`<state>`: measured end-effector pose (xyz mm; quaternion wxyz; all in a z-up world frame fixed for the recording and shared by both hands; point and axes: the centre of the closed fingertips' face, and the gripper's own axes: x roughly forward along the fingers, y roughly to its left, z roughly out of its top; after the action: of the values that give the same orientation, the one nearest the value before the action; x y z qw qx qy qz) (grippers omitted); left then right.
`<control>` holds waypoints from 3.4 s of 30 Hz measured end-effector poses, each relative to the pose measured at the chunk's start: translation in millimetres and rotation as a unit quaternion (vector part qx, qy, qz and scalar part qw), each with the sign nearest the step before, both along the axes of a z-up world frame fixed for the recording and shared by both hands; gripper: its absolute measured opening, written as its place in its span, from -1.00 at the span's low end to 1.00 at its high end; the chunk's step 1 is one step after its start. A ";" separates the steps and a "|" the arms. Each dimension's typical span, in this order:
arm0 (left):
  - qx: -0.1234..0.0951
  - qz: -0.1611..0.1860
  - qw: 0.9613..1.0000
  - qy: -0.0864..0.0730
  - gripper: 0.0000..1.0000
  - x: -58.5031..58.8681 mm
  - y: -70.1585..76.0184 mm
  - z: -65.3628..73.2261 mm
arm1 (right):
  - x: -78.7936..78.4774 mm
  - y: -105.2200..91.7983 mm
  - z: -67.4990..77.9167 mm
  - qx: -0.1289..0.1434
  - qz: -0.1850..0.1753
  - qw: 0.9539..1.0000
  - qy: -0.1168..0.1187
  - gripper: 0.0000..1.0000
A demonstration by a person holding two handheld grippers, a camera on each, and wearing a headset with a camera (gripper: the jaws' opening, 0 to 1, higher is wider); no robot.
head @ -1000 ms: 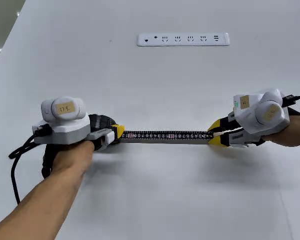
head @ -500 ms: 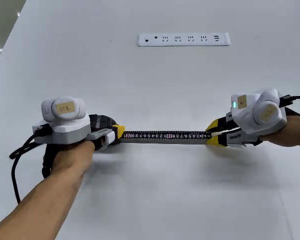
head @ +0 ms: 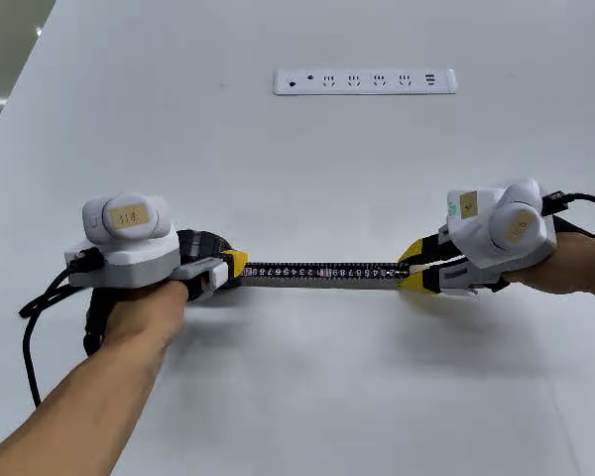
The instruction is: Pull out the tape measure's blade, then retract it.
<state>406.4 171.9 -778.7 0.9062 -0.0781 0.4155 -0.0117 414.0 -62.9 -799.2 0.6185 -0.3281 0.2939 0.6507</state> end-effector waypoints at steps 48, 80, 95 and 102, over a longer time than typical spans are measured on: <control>-0.005 0.001 1.000 0.004 0.19 0.4 2.3 -0.6 | -3.3 60.6 -1.5 0.026 0.011 1.000 0.005 -0.81; -0.010 0.001 1.000 0.007 0.19 0.6 2.9 -0.6 | -3.8 102.0 -5.6 0.044 0.014 0.999 0.010 -0.80; -0.011 0.001 1.000 0.008 0.20 0.5 2.7 -1.2 | -7.1 121.9 -6.6 0.051 0.015 0.999 0.012 -0.80; -0.012 0.001 1.000 0.009 0.20 -0.1 2.3 -1.1 | -9.1 131.0 -7.2 0.053 0.018 0.998 0.012 -0.80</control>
<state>406.3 174.2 -779.8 0.9015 -0.0895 0.4232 -0.0150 404.9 68.1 -806.4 0.6200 -0.2923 0.2603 0.6800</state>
